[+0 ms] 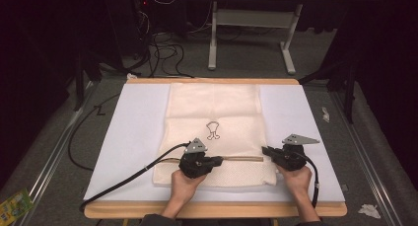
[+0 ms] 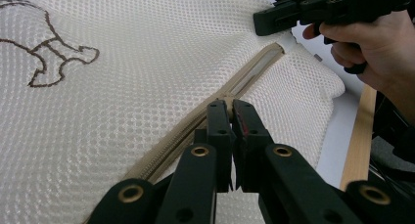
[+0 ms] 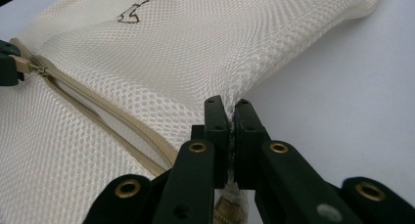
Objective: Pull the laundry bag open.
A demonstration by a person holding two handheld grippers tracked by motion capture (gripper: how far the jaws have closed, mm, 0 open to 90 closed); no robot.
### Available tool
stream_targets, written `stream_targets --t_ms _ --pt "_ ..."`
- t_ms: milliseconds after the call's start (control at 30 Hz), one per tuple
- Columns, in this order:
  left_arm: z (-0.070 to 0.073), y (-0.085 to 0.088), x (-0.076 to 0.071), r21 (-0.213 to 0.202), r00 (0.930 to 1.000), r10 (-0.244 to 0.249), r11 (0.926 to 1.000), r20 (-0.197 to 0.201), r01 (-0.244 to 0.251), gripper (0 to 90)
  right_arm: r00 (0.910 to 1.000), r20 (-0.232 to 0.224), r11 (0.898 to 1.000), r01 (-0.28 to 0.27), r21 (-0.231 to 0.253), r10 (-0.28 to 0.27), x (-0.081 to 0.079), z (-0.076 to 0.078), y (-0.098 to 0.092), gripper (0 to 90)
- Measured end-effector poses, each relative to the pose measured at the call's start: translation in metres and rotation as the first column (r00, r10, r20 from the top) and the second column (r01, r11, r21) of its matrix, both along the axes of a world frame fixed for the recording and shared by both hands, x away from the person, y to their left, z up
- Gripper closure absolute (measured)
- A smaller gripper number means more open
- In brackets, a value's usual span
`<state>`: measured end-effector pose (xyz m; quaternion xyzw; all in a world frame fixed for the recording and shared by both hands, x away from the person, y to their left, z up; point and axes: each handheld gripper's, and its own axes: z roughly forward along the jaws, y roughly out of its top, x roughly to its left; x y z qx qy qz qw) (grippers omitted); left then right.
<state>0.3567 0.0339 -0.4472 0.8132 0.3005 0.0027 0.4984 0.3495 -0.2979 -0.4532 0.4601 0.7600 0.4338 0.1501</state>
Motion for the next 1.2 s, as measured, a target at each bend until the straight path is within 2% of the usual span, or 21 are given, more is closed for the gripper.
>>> stream_targets --t_ms 400,700,800,1067,1200 --pt "0.0 0.008 -0.001 -0.004 1.0 0.006 1.0 0.004 -0.006 87.0 1.0 0.0 1.0 -0.003 0.006 0.003 0.0 0.0 0.0 88.0" --pt "-0.002 0.016 -0.002 -0.015 0.9997 0.021 0.9997 -0.009 -0.021 87.0 1.0 0.001 1.0 -0.001 0.007 0.001 0.001 -0.001 0.0 88.0" --pt "-0.001 0.018 -0.003 -0.009 0.9997 0.025 0.9997 0.0 -0.025 87.0 1.0 0.0 1.0 -0.001 0.008 0.001 0.001 -0.001 0.001 88.0" --pt "-0.004 0.019 -0.004 -0.001 0.9996 0.028 0.9996 -0.009 -0.028 87.0 1.0 -0.008 1.0 -0.002 0.012 0.002 0.0 -0.002 0.001 88.0" --pt "-0.004 0.025 -0.004 0.001 0.9992 0.041 0.9992 -0.001 -0.041 87.0 1.0 -0.003 1.0 0.001 0.008 -0.001 0.0 -0.003 0.0 88.0"
